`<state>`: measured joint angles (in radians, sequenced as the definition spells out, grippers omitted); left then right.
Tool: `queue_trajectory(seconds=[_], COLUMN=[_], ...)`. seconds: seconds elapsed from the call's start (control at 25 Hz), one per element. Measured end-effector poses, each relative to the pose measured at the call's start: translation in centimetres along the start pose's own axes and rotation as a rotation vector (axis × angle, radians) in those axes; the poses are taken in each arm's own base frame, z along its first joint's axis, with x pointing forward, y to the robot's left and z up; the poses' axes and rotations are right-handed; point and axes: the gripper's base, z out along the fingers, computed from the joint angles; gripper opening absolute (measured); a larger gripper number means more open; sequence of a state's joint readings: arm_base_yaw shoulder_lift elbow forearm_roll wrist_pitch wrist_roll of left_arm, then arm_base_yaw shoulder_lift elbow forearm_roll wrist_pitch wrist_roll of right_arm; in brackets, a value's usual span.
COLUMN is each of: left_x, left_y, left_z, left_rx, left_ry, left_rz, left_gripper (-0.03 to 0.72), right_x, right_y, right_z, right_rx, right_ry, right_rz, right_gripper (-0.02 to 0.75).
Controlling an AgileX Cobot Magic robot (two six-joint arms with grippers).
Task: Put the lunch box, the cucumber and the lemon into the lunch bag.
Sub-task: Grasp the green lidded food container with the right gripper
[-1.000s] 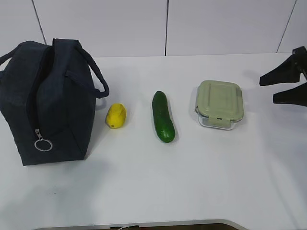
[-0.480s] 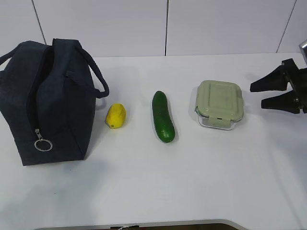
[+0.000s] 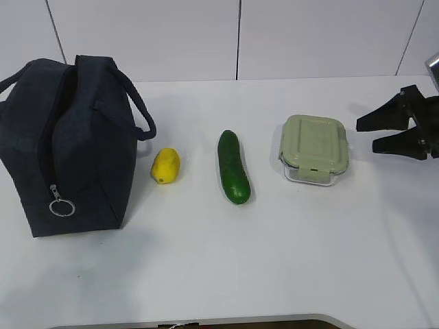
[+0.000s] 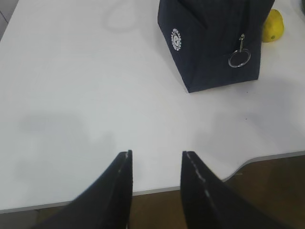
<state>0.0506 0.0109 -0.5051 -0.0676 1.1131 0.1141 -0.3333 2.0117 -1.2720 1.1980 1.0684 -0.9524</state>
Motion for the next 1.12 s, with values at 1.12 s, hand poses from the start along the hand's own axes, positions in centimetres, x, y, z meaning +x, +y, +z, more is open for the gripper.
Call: queue_trajectory(seconds=[1.12], left_x=[0.0], left_y=[0.0], left_z=[0.0], left_rx=[0.0], left_ry=[0.0], left_rz=[-0.002], left_gripper=[0.242], right_x=[0.0], right_y=[-2.4], right_z=[4.7], right_rx=[-0.101], right_ry=[0.059], right_rz=[0.067], right_gripper=[0.544])
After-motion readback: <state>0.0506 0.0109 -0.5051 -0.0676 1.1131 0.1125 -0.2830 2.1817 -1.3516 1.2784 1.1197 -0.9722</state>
